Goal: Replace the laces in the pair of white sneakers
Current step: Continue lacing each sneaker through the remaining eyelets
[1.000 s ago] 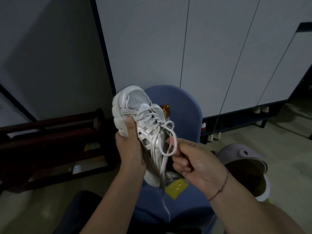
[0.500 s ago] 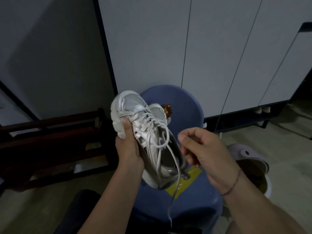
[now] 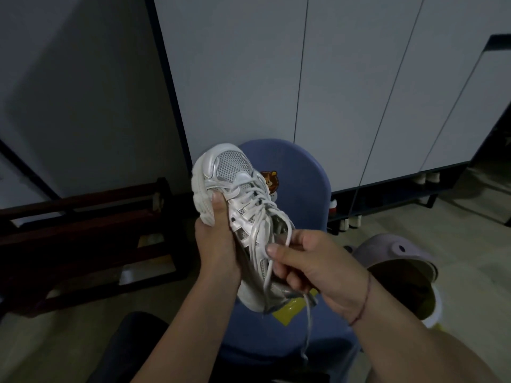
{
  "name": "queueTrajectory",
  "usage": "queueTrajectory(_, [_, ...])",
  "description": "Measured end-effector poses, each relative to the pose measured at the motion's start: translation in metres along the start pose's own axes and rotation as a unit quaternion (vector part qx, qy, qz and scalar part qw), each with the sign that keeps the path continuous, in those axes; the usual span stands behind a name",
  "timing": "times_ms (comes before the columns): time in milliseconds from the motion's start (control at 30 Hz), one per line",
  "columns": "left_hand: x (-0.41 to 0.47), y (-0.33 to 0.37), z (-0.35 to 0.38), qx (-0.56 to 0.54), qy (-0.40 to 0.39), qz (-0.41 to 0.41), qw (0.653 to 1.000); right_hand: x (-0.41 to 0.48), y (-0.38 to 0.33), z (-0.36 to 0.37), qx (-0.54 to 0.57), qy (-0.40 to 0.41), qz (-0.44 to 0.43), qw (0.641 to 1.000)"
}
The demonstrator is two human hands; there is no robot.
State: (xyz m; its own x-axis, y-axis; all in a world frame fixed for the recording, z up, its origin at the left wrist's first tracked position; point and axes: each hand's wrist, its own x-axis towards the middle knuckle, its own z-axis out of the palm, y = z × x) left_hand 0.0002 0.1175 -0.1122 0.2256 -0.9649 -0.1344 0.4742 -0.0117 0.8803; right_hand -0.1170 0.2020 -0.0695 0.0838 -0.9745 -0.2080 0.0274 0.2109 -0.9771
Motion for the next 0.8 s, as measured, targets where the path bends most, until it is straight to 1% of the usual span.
queueTrajectory(67, [0.004, 0.002, -0.001, -0.001, 0.02, -0.011, 1.0, 0.001, -0.002, -0.005, 0.012, -0.015, -0.013, 1.0])
queueTrajectory(167, [0.011, 0.005, -0.005, -0.012, 0.036, -0.059, 0.997, -0.001, -0.009, -0.013, 0.053, -0.07, -0.038, 0.995])
queueTrajectory(233, [0.012, 0.006, -0.007, -0.021, 0.035, -0.077, 0.996, -0.001, -0.01, -0.016, 0.065, -0.081, -0.051, 0.993])
queueTrajectory(300, [0.01, 0.005, -0.007, -0.018, 0.027, -0.077, 0.996, -0.001, -0.009, -0.018, 0.071, -0.085, -0.06, 0.992])
queueTrajectory(400, [0.01, 0.004, -0.006, -0.016, 0.013, -0.094, 0.995, 0.002, -0.008, -0.021, 0.115, -0.1, -0.076, 0.985])
queueTrajectory(467, [0.011, 0.003, -0.006, -0.021, 0.014, -0.104, 0.994, 0.003, -0.008, -0.023, 0.141, -0.092, -0.079, 0.982])
queueTrajectory(667, [0.011, 0.001, -0.005, -0.013, 0.003, -0.093, 0.996, 0.0, -0.009, -0.019, 0.15, -0.072, -0.07, 0.984])
queueTrajectory(800, [0.017, 0.003, -0.008, -0.024, 0.042, -0.106, 0.993, -0.001, -0.012, -0.023, 0.162, -0.039, -0.102, 0.981])
